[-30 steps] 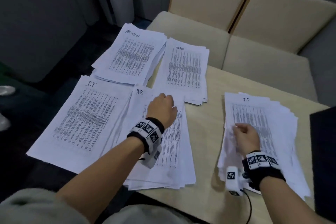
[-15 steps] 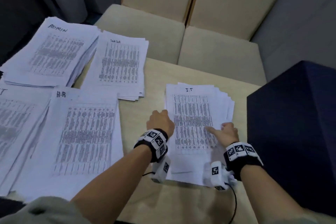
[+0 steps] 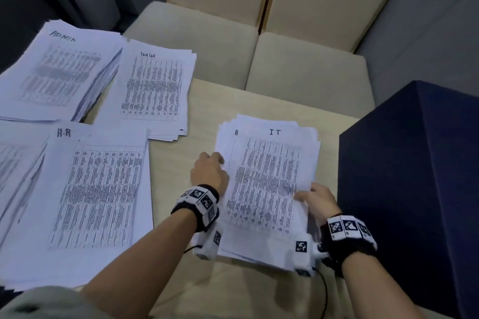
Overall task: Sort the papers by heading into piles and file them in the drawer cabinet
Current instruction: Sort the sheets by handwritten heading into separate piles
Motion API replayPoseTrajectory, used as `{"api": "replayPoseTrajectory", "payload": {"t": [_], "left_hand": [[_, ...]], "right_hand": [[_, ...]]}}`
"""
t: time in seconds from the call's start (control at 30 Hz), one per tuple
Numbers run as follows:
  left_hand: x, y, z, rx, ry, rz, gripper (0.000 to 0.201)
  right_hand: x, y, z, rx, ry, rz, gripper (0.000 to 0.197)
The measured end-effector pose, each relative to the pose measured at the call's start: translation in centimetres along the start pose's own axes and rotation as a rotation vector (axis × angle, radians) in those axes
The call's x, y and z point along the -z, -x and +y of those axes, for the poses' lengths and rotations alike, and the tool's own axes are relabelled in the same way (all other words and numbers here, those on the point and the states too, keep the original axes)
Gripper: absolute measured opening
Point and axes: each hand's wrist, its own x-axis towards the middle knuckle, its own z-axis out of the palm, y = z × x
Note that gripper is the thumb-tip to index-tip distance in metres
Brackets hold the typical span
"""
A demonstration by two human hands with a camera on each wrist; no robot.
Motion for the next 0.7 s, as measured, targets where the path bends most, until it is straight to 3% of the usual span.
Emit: {"api": "replayPoseTrajectory", "payload": {"t": [0.13, 0.2, 0.3, 0.37, 0.4, 0.5, 0.53, 0.7], "left_hand": [[0.0, -0.2, 0.3, 0.034, -0.037, 0.089, 0.036], [0.4, -0.3, 0.4, -0.031, 0.122, 0.152, 0.028], [1.4, 0.0, 0.6, -0.155, 0.483, -0.055, 0.037], [2.6, 0.2, 0.6, -0.184, 0.569, -0.208, 0.046], [3.1, 0.1, 0.4, -0.195, 0.585, -0.231, 0.038], [5.4, -0.3, -1.0, -0.161, 0.669, -0.158, 0.012], [6.3, -0.5, -1.8, -0.124, 0.715, -0.124, 0.014], [12.8, -2.1, -8.4, 0.034, 0.831, -0.030, 0.017]], "right_hand": [[0.8, 0.9, 1.3, -0.134, -0.365, 0.093, 0.017], [0.9, 0.9, 1.2, -0.120, -0.453, 0.083, 0.023], [0.5, 0.4, 0.6, -0.091, -0.501, 0.079, 0.031], [-0.4, 0.7, -0.8, -0.073, -0.500, 0.021, 0.030], [-1.0, 0.6, -1.5, -0.066, -0.507, -0.008, 0.028], [-3.6, 0.7, -3.6, 0.006, -0.552, -0.092, 0.014], [-4.7, 0.9, -4.3, 0.028, -0.561, -0.121, 0.006], [-11.3, 2.3, -6.2, 0.036, -0.467, -0.159, 0.012]]}}
